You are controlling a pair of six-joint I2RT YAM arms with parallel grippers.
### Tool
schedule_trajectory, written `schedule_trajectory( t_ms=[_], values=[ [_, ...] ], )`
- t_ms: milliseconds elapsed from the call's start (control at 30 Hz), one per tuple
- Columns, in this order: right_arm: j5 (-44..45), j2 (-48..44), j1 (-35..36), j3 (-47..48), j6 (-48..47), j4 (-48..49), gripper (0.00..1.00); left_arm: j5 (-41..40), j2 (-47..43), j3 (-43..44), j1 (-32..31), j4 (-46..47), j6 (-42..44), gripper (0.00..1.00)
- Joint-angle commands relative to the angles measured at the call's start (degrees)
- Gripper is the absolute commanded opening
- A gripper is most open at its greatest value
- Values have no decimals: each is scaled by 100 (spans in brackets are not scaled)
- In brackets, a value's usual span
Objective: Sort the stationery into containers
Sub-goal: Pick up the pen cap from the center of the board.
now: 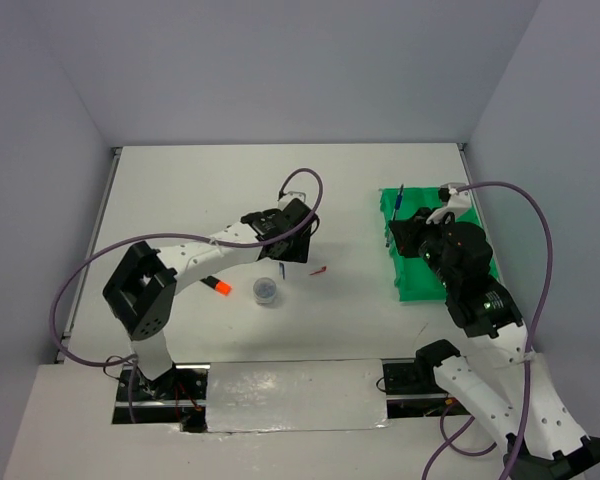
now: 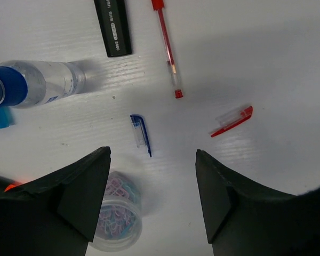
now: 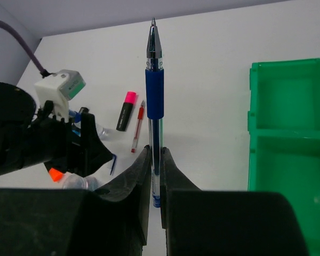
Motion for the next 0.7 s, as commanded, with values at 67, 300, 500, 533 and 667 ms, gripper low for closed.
schedule_trajectory(
  t_ms=[67,300,500,533,667],
  values=[
    [-172,-155,51,-116,35,280,0,117,361,-37,196,175,-92,77],
    [-357,-129,43,-248,-70,316,0,64,652,-20,293,184,-162,77],
    [-559,-155,43,-248,-167,342,0,-50,863,-160,293,167,-233,76],
    [-559,-147,43,-257,-167,342,0,-33,898,-230,293,201,-233,75],
    [-577,-138,43,-265,-185,351,0,3,924,-406,293,298,-268,74]
  ],
)
